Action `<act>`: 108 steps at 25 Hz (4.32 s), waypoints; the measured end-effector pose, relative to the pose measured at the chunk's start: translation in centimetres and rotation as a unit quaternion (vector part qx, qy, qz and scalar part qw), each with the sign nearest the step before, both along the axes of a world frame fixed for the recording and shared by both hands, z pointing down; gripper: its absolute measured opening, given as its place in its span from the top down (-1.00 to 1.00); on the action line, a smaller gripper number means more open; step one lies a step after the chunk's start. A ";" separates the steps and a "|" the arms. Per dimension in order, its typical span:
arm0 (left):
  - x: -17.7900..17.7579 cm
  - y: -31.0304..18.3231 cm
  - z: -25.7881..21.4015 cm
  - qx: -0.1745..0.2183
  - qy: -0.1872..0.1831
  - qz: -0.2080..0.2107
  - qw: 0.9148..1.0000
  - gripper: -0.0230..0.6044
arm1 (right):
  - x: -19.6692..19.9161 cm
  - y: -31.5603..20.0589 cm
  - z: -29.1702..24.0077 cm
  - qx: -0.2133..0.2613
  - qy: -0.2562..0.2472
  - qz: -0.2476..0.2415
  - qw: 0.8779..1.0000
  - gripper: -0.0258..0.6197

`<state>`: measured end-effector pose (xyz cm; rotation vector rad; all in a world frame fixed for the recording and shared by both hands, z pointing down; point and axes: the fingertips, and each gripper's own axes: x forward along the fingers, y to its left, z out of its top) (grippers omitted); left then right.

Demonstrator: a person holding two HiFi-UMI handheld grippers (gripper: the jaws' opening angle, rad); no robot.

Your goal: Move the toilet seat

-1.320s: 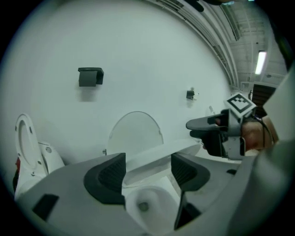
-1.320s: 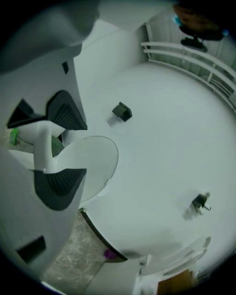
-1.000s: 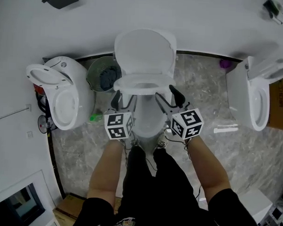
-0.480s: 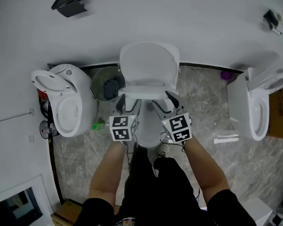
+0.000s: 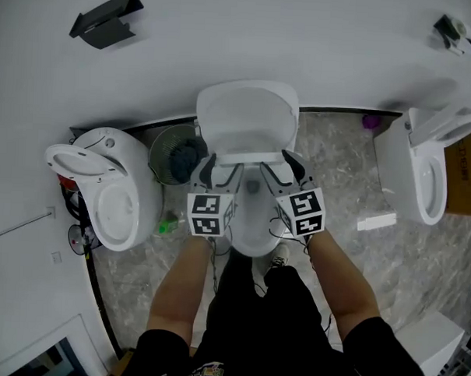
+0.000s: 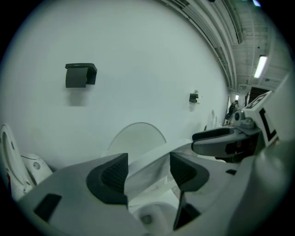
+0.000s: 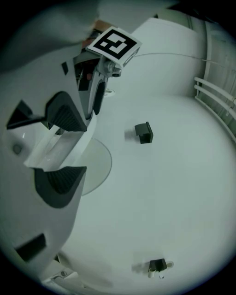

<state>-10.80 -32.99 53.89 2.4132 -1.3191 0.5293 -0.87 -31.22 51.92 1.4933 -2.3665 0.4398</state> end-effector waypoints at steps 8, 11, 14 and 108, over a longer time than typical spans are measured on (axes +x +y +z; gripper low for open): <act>1.1 -5.2 -0.8 0.001 0.021 0.039 0.999 0.08 | 0.9 -5.1 -0.5 0.002 -0.007 0.051 0.999 0.21; 1.4 -7.2 -0.8 -0.002 0.028 0.052 0.998 0.08 | 1.1 -7.1 -0.3 -0.001 -0.010 0.067 0.998 0.22; 1.7 -8.9 -0.7 -0.002 0.029 0.061 0.998 0.09 | 1.4 -8.9 0.1 -0.007 -0.010 0.080 0.997 0.24; -11.0 28.4 -17.6 0.100 0.101 -0.004 0.990 0.90 | -12.1 27.1 -16.1 0.057 -0.060 -0.111 0.990 0.90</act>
